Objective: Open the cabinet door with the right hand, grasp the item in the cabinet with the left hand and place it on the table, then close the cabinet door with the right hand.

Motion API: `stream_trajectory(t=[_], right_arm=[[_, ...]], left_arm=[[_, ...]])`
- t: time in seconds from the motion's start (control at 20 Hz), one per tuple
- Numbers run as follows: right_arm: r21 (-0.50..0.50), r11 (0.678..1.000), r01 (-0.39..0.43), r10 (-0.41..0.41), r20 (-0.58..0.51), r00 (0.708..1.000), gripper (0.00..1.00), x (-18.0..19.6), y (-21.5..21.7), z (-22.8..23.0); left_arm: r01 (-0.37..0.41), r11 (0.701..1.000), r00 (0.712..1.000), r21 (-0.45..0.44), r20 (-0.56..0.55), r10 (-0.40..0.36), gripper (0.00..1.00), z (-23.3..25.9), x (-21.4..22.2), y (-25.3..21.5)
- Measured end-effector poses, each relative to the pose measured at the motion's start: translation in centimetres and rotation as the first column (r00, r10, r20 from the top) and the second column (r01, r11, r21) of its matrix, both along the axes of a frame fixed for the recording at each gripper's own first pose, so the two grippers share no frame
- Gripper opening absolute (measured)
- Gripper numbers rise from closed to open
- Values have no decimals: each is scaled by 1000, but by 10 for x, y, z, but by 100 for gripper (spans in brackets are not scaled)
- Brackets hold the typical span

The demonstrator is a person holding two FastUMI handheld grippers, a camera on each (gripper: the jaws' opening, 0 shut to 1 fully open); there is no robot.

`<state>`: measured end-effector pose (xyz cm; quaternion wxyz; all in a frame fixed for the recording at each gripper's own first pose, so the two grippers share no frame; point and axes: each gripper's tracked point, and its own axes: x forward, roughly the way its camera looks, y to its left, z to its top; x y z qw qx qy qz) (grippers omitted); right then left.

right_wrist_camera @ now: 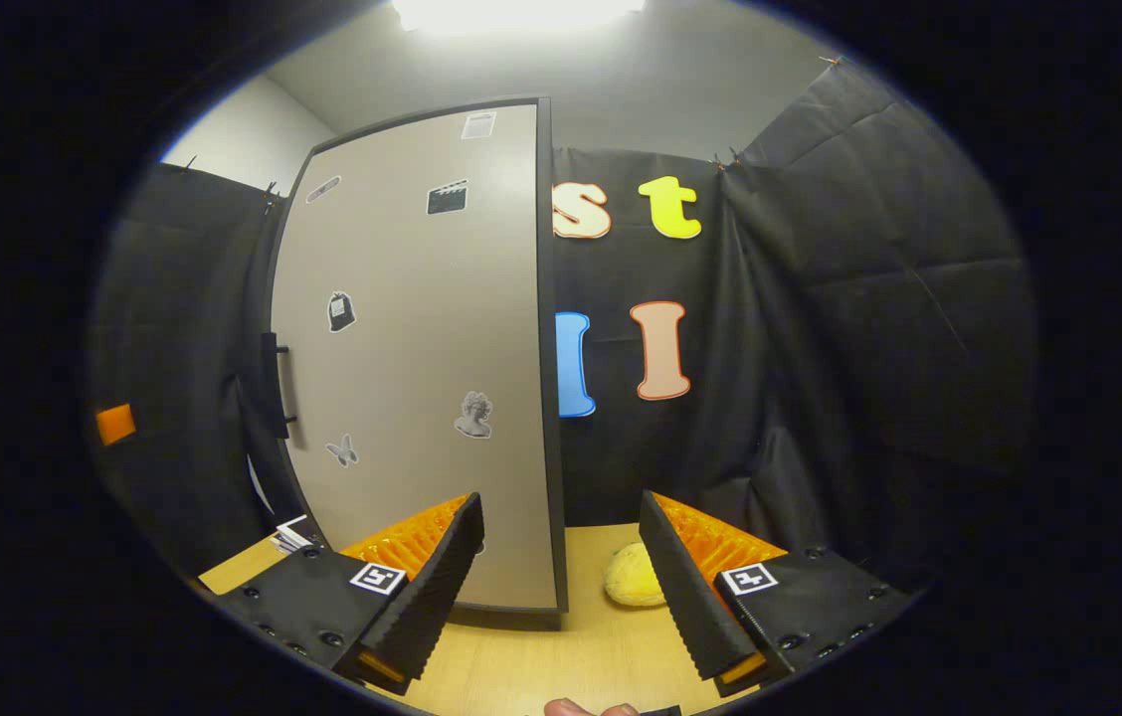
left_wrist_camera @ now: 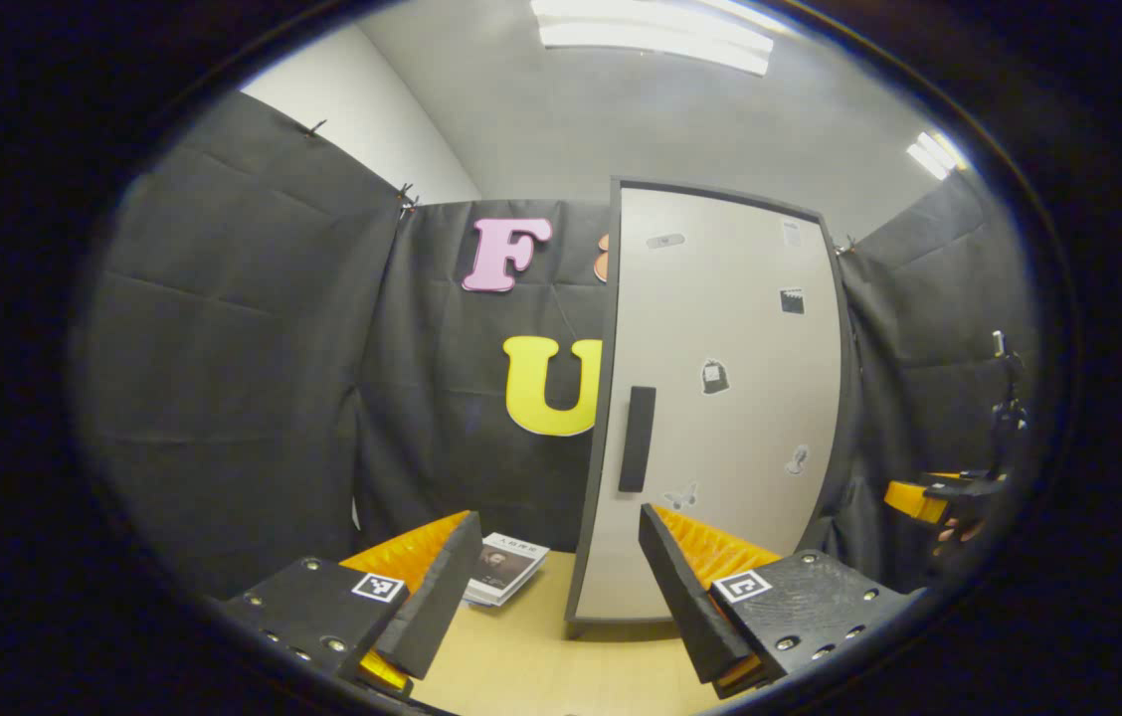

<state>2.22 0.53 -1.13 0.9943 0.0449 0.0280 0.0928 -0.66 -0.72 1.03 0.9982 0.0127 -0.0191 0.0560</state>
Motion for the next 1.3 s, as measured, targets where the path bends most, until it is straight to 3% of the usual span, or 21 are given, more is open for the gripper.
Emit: stream_trajectory(t=[0.5,0.55,0.7,1.0,1.15,1.3], right_arm=[[-10,1000,24,-25,-67,997,98,-5,25,-13],[-3,1000,25,-25,-74,997,95,-6,34,-10],[8,1000,22,-22,-78,997,98,-6,63,3],[5,998,-61,62,-75,995,95,1,142,45],[17,994,-108,108,-36,993,98,10,182,72],[-19,991,-134,134,5,991,98,22,214,97]], left_arm=[[-21,1000,998,-10,-53,21,97,-39,3,38],[-12,1000,998,-20,-63,11,96,-43,4,42],[-15,1000,996,9,-85,15,97,-49,10,66],[6,1000,995,17,-100,-4,97,-57,22,95],[43,999,995,-26,-84,-45,96,-62,25,102],[36,999,993,16,-113,-34,98,-74,28,125]])
